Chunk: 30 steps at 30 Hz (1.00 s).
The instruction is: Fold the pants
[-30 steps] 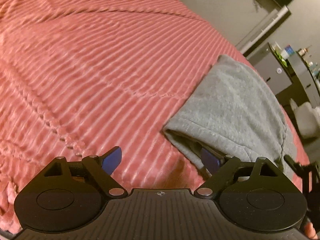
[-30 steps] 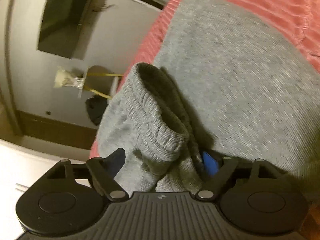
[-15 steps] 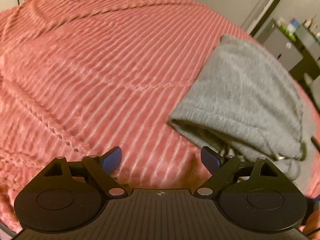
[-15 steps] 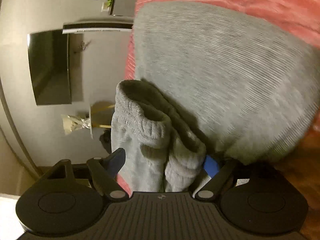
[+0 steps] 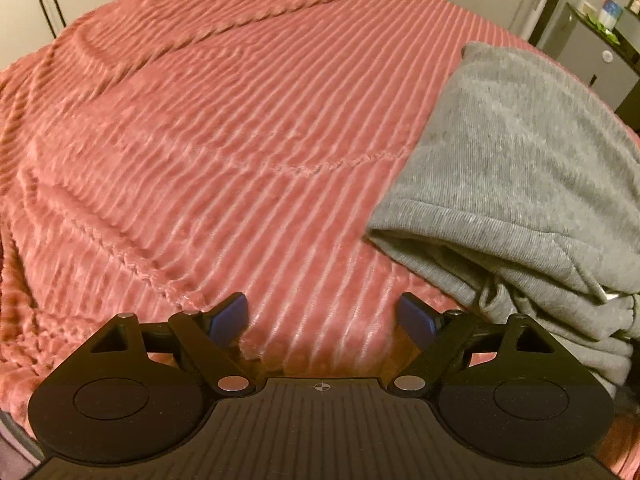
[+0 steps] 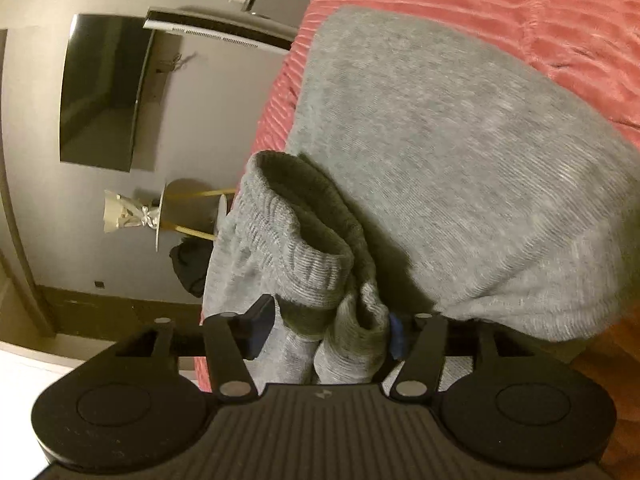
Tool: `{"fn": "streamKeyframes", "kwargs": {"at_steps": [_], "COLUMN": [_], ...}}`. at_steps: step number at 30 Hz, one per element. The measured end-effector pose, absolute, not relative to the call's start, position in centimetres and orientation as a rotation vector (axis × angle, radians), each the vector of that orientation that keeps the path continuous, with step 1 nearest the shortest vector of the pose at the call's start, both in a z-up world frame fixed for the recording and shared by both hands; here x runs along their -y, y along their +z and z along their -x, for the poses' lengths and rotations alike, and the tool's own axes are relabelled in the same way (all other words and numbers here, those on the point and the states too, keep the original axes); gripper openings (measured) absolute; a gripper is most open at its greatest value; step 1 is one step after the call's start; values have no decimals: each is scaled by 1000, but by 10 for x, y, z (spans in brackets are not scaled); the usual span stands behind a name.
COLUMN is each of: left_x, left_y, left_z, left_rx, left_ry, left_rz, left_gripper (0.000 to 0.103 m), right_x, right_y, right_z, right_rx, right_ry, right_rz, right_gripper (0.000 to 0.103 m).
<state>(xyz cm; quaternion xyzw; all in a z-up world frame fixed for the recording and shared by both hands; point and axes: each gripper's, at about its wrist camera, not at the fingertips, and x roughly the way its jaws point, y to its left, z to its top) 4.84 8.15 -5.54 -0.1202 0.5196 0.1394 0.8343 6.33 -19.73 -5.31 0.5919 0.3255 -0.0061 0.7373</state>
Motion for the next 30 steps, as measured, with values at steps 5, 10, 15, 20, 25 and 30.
{"fn": "streamKeyframes", "kwargs": {"at_steps": [5, 10, 15, 20, 25, 30], "left_x": [-83, -82, -81, -83, -82, -83], "left_y": [-56, -57, -57, -59, -58, -57], "left_z": [-49, -50, -51, -53, -53, -52], "left_rx": [-1103, -1109, -1117, -1126, -1127, -1127], "left_ry": [310, 326, 334, 335, 334, 328], "left_rz": [253, 245, 229, 236, 227, 241], "left_gripper": [87, 87, 87, 87, 87, 87], "right_x": [188, 178, 178, 156, 148, 164], "right_y": [-45, -28, -28, 12, 85, 126], "right_z": [-79, -81, -95, -107, -99, -75], "right_rx": [-729, -708, -737, -700, -513, -373], "right_ry": [-9, 16, 2, -5, 64, 61], "right_rz": [-1240, -1047, -1032, -804, -707, -661], "right_gripper": [50, 43, 56, 39, 36, 36]}}
